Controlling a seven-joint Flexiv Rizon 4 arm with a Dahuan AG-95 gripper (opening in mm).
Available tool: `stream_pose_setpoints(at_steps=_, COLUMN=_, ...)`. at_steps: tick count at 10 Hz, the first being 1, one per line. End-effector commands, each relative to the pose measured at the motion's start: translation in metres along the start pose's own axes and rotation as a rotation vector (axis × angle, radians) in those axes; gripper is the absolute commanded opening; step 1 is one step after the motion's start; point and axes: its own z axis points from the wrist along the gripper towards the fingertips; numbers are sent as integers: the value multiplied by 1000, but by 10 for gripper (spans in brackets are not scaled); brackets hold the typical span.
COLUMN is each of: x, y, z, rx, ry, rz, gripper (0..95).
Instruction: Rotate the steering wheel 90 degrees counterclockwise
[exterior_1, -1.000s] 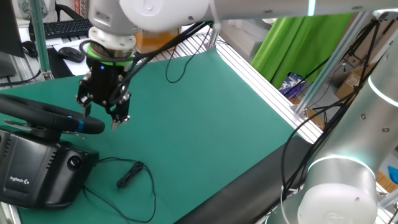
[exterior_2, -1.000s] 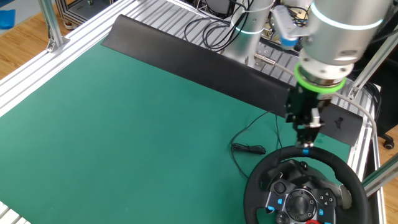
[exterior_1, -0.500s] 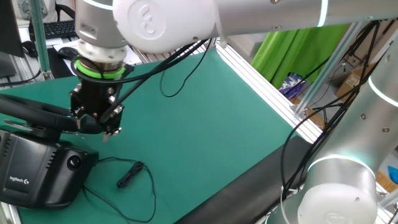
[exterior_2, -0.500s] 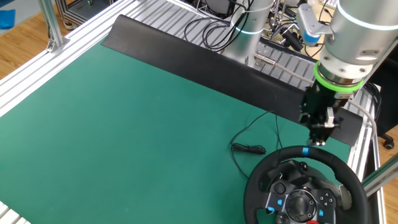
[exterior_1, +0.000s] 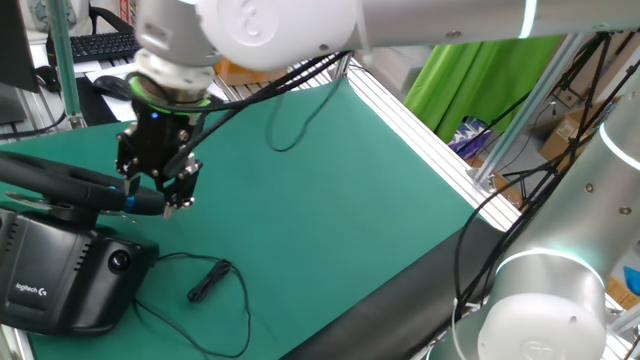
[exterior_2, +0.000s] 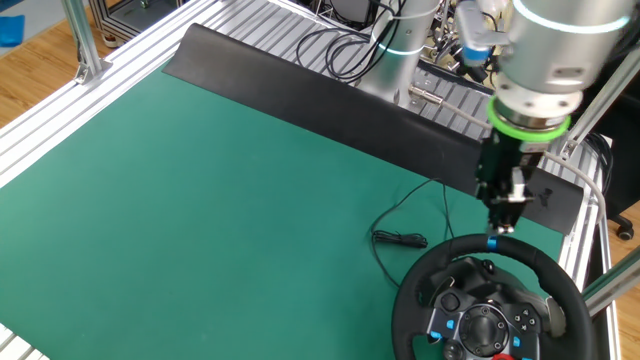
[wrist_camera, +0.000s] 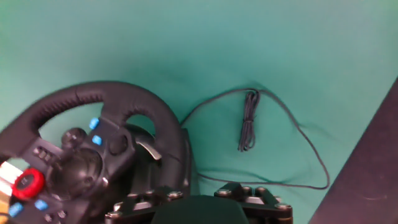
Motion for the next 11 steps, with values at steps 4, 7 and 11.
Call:
stream_pose_setpoints(at_steps=4, x=-8, y=9, z=-4, rx=-62, ry=49, rz=81, gripper=570)
stream_pose_setpoints(at_steps=7, x=-5, y=13, z=3, rx=-99, ry=55, rz=153, gripper=570)
stream_pose_setpoints(at_steps=11, x=-4, y=15, z=7, rx=-98, ry=69, rz=193, gripper=570)
